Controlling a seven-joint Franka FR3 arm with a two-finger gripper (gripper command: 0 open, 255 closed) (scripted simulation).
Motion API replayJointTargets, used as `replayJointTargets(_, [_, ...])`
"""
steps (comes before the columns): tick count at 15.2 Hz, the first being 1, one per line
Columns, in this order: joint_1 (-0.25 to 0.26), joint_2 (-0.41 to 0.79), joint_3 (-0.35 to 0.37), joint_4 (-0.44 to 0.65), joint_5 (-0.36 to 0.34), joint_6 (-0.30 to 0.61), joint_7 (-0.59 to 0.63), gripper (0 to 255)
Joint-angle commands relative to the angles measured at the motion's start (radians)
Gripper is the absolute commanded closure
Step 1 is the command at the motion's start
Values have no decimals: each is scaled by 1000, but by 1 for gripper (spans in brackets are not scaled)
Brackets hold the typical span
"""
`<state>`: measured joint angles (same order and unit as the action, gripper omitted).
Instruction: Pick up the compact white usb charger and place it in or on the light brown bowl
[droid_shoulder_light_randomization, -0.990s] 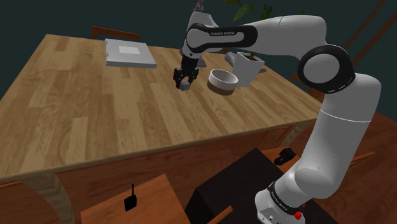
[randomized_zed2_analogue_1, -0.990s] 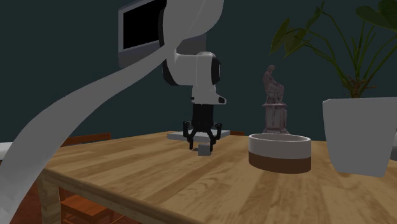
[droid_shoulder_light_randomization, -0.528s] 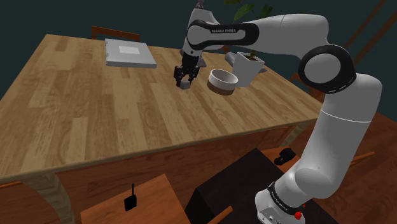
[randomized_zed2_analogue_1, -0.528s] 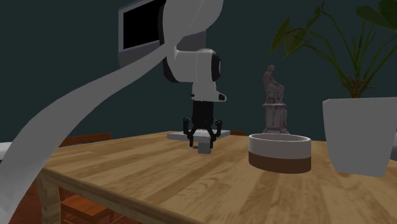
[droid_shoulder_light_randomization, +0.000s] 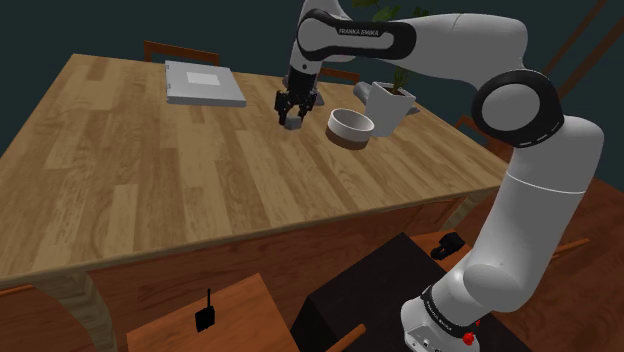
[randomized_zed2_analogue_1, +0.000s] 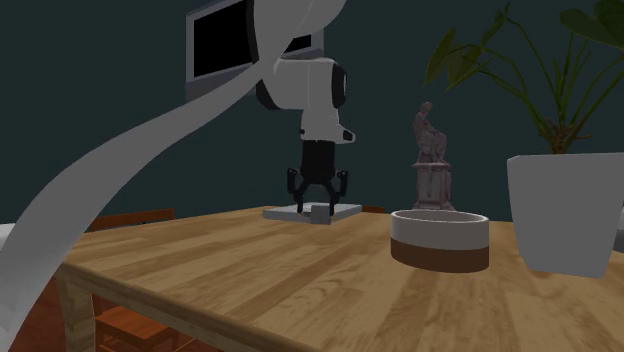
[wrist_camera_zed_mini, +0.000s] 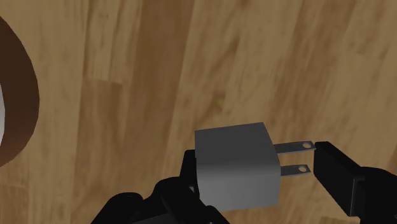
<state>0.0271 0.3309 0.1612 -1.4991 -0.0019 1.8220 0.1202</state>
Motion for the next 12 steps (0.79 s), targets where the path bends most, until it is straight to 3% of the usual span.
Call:
replayJointTargets(1, [-1,-1,0,26,0,-28,-1,255])
replayJointTargets(12, [4,12,1,194,-2,-182,5,255])
